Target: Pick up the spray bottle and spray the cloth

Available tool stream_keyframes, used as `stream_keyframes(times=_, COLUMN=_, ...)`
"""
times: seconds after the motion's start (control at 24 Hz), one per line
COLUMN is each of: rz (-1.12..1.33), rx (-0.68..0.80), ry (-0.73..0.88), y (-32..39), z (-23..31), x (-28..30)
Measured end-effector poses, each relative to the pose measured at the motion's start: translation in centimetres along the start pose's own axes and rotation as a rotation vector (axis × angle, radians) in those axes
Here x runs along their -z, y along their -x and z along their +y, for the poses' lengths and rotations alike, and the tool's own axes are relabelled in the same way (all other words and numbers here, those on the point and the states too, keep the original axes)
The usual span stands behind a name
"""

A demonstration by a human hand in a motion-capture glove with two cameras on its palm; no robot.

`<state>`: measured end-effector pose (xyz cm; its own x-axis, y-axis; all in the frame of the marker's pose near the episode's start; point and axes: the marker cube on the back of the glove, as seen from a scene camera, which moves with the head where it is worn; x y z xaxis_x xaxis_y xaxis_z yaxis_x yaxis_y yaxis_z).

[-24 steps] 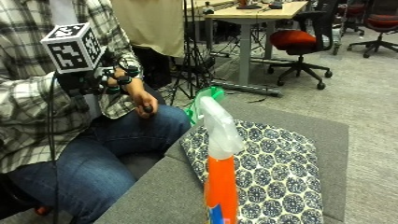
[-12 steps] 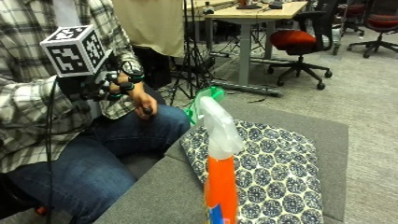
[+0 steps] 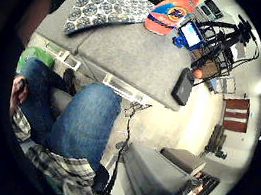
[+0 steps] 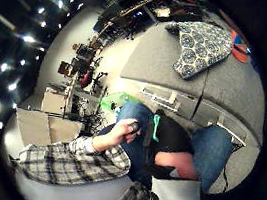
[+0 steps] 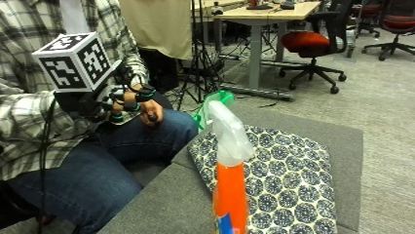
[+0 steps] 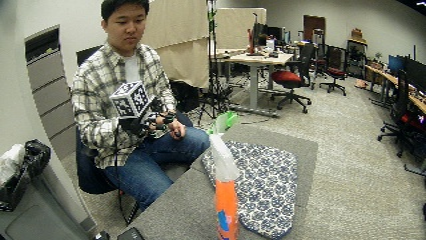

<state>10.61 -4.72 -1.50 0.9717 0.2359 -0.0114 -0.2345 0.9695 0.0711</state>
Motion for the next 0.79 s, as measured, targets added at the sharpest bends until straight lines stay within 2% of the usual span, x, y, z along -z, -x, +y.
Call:
stream_keyframes(times=0.33, rz=-0.186, rx=-0.071, ry=-0.182, y=-8.7, z=-6.7, x=1.4)
stream_keyframes(times=0.79, rz=-0.44, rx=-0.166, ry=-0.282, y=-17.6, z=-16.0, x=2.7)
